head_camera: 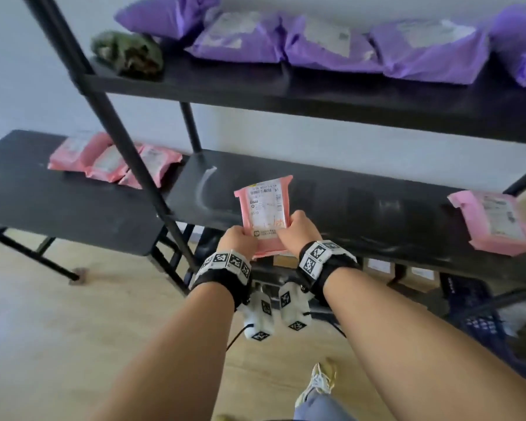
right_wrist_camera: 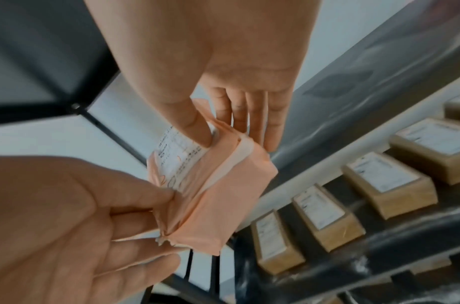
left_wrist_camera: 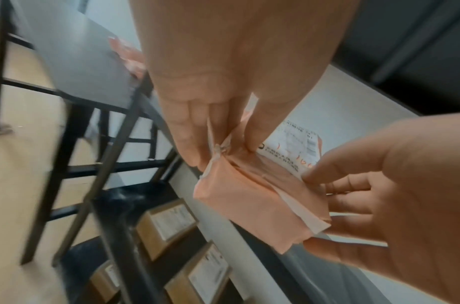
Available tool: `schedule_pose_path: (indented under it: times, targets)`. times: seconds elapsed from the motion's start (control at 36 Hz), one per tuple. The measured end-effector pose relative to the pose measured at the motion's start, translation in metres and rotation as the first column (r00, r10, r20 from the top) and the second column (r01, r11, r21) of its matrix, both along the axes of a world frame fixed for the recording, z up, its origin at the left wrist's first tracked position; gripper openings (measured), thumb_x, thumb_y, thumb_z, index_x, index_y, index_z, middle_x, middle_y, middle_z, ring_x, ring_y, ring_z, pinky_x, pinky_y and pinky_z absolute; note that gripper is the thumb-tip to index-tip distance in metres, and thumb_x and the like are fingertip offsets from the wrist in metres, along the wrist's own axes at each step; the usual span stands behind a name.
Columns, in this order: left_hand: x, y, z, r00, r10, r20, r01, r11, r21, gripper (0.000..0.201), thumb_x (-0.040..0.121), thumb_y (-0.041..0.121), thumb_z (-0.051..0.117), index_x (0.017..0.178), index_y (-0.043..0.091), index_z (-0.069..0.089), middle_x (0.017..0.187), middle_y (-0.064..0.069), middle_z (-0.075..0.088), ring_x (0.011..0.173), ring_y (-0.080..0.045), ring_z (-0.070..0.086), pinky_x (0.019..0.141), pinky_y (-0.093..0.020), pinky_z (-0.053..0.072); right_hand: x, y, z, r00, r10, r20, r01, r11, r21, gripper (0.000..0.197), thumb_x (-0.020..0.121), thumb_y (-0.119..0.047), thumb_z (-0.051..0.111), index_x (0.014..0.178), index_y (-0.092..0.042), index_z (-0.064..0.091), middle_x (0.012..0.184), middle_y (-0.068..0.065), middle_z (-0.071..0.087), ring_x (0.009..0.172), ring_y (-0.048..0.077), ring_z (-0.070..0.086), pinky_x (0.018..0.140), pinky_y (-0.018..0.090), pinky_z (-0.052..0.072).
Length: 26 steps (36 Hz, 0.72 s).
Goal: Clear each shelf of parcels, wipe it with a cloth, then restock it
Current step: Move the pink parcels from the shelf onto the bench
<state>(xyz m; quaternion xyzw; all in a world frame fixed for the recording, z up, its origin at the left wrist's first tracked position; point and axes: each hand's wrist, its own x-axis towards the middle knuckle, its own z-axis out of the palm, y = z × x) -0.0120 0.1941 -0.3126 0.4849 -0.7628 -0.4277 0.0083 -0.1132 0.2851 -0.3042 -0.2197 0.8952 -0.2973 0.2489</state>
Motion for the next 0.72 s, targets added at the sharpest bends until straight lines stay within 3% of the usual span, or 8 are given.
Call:
schedule_pose_path:
  times: [0.14, 0.25, 0.33, 0.42, 0.53, 0.72]
  targets:
    - [0.099, -0.040, -0.006, 0.991, 0.137, -0.003, -0.137, 0.990, 0.042, 0.016, 0.087, 0.014, 0.051, 0.098, 0.013, 0.064, 0.092, -0.003, 0.067, 0.084, -0.021, 0.062, 0.078, -0.032, 0.051, 0.089, -0.053, -0.007, 0.996, 0.093, -0.003, -0.093, 0.995, 0.034, 0.028, 0.090, -0.026, 0.055, 0.114, -0.013, 0.049, 0.113, 0.006, 0.064, 0.099, 0.025, 0.062, 0.071, 0.030, 0.044]
    - [0.168, -0.072, -0.007, 0.983, 0.183, 0.028, -0.184, 0.983, 0.015, 0.020, 0.088, 0.014, 0.047, 0.097, 0.010, 0.064, 0.093, -0.008, 0.066, 0.083, -0.024, 0.061, 0.074, -0.030, 0.050, 0.150, -0.096, -0.012, 0.985, 0.171, 0.016, -0.172, 0.985, 0.031, 0.029, 0.089, -0.027, 0.053, 0.114, -0.015, 0.050, 0.112, 0.005, 0.064, 0.097, 0.025, 0.063, 0.080, 0.037, 0.053]
    - [0.212, -0.096, -0.007, 0.975, 0.219, 0.039, -0.220, 0.975, 0.025, 0.016, 0.085, 0.009, 0.048, 0.090, 0.010, 0.064, 0.093, -0.009, 0.068, 0.086, -0.026, 0.063, 0.071, -0.028, 0.048, 0.191, -0.127, -0.013, 0.975, 0.221, 0.035, -0.222, 0.975, 0.023, 0.030, 0.090, -0.027, 0.052, 0.116, -0.014, 0.049, 0.114, 0.006, 0.064, 0.098, 0.026, 0.063, 0.080, 0.036, 0.051]
    - [0.247, -0.117, -0.007, 0.964, 0.265, 0.024, -0.266, 0.964, 0.017, 0.016, 0.086, 0.006, 0.048, 0.082, 0.015, 0.061, 0.080, -0.004, 0.061, 0.072, -0.020, 0.057, 0.061, -0.025, 0.042, 0.222, -0.156, -0.014, 0.962, 0.271, 0.039, -0.273, 0.961, 0.035, 0.034, 0.090, -0.028, 0.054, 0.120, -0.013, 0.048, 0.119, 0.006, 0.062, 0.103, 0.027, 0.063, 0.082, 0.036, 0.051]
    - [0.278, -0.148, -0.013, 0.946, 0.323, 0.031, -0.323, 0.946, -0.001, 0.015, 0.088, 0.007, 0.048, 0.087, 0.017, 0.061, 0.080, -0.001, 0.059, 0.075, -0.019, 0.055, 0.067, -0.027, 0.042, 0.252, -0.197, -0.019, 0.947, 0.319, 0.048, -0.321, 0.946, 0.041, 0.032, 0.091, -0.027, 0.054, 0.119, -0.011, 0.049, 0.119, 0.009, 0.063, 0.106, 0.029, 0.062, 0.088, 0.039, 0.051]
    - [0.305, -0.226, -0.032, 0.914, 0.401, 0.061, -0.405, 0.912, 0.070, 0.017, 0.087, 0.016, 0.055, 0.101, 0.012, 0.065, 0.094, -0.001, 0.067, 0.084, -0.021, 0.062, 0.077, -0.031, 0.052, 0.279, -0.289, -0.035, 0.909, 0.410, 0.073, -0.415, 0.905, 0.091, 0.030, 0.092, -0.027, 0.051, 0.118, -0.010, 0.049, 0.120, 0.009, 0.060, 0.107, 0.029, 0.060, 0.080, 0.035, 0.047]
